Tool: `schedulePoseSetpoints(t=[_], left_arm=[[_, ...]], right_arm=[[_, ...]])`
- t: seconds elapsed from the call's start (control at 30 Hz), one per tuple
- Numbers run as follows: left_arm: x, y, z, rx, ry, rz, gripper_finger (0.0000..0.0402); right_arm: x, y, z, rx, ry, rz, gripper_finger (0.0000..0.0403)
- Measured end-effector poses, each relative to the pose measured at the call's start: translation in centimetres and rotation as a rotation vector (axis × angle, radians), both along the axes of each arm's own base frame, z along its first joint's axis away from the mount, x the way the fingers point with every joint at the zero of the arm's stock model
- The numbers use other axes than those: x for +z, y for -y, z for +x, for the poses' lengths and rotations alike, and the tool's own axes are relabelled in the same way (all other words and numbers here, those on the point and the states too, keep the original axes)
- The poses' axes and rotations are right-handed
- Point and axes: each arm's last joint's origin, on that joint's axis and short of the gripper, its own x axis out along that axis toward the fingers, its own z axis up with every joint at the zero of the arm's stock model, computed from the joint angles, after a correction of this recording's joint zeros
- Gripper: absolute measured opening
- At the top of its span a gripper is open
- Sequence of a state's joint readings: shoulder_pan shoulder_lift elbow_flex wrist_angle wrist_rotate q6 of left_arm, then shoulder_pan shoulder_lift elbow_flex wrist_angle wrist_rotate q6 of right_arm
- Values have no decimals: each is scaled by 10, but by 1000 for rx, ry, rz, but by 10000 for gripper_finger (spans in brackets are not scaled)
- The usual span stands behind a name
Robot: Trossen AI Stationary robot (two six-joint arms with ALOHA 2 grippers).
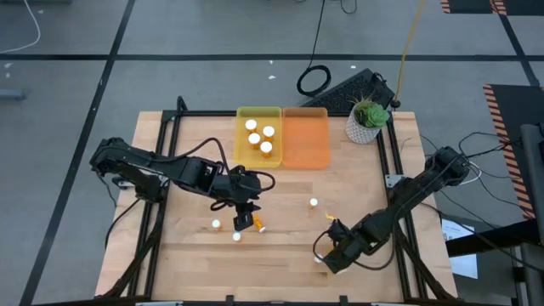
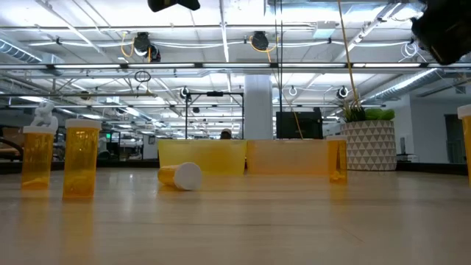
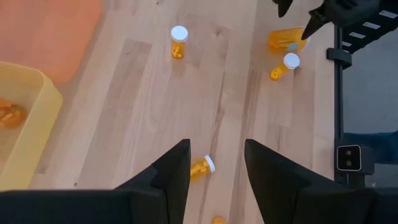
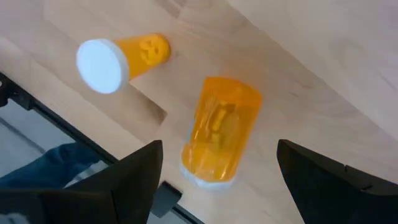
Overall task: Pick and place medicine bottles into bin by pill shape (circle, oval)
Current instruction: Put the large orange capsule bottle into the yellow bin
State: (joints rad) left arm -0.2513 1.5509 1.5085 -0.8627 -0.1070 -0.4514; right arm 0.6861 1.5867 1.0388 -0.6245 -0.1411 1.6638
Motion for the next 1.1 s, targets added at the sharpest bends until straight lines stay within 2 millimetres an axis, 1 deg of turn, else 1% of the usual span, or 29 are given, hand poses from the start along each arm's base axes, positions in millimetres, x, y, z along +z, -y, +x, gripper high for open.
schedulePoseSetpoints(t=[0.17,0.3,0.57,0.73,0.93,1.1], left_arm=[[0,-1,0,6,0,-1,154],[0,-1,0,6,0,-1,154],[0,-5,1,10,2,11,154],[0,-9,2,24,2,12,154],[0,-9,2,24,2,12,154],[0,-9,2,23,2,13,154]], right_arm=[[-11,4,3,0,19,77,306],[-18,9,3,-10,7,91,303],[-24,18,6,3,25,84,254],[-33,23,6,-27,25,129,229],[-39,27,2,-44,-10,138,228],[-42,27,2,-39,8,149,230]])
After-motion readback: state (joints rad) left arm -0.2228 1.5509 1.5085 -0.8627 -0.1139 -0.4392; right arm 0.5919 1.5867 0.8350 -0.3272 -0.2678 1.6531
